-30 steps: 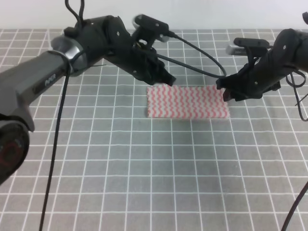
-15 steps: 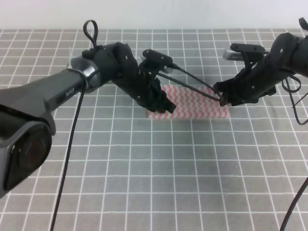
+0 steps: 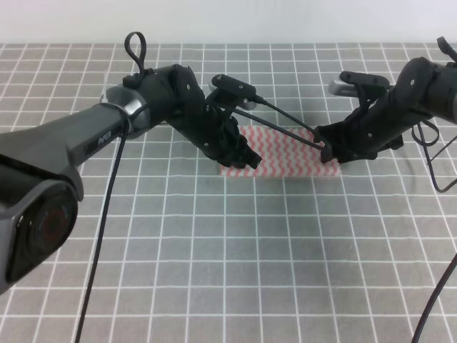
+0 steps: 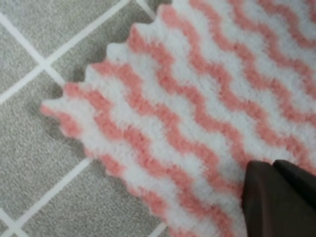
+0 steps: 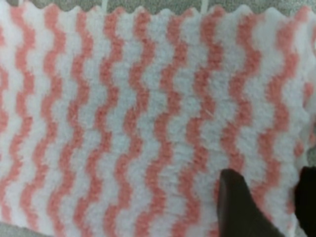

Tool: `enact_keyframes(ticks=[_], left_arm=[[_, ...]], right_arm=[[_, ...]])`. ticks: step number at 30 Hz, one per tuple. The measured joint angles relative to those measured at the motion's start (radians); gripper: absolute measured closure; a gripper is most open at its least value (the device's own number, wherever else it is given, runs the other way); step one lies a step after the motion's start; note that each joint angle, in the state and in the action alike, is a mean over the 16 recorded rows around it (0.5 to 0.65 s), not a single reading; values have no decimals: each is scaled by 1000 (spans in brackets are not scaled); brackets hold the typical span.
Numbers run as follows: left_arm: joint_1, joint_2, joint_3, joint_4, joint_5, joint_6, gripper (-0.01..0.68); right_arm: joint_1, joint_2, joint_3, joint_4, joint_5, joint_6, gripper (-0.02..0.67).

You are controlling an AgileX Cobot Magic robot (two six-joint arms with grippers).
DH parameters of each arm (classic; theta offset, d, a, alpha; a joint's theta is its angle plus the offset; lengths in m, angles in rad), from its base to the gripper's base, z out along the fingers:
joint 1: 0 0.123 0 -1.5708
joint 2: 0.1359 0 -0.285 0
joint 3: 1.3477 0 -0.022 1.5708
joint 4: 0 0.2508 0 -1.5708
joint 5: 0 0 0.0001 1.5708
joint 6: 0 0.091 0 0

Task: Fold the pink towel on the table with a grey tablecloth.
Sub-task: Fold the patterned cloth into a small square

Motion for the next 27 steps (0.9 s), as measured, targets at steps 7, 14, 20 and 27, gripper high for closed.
enact_keyframes(ticks=[7,14,20,27], left_arm=[[0,1,0,0,-1,0,675],[0,-1,0,0,-1,0,675],[0,-2,0,0,-1,0,675],[0,-2,0,0,0,0,675]], right_arm=[[0,8,-4,1,3,-1,433],[-1,16,-23,0,16,-6,536],[-1,22,-62,18,44,-23,630],[1,24,-127,83,99,-74,662]])
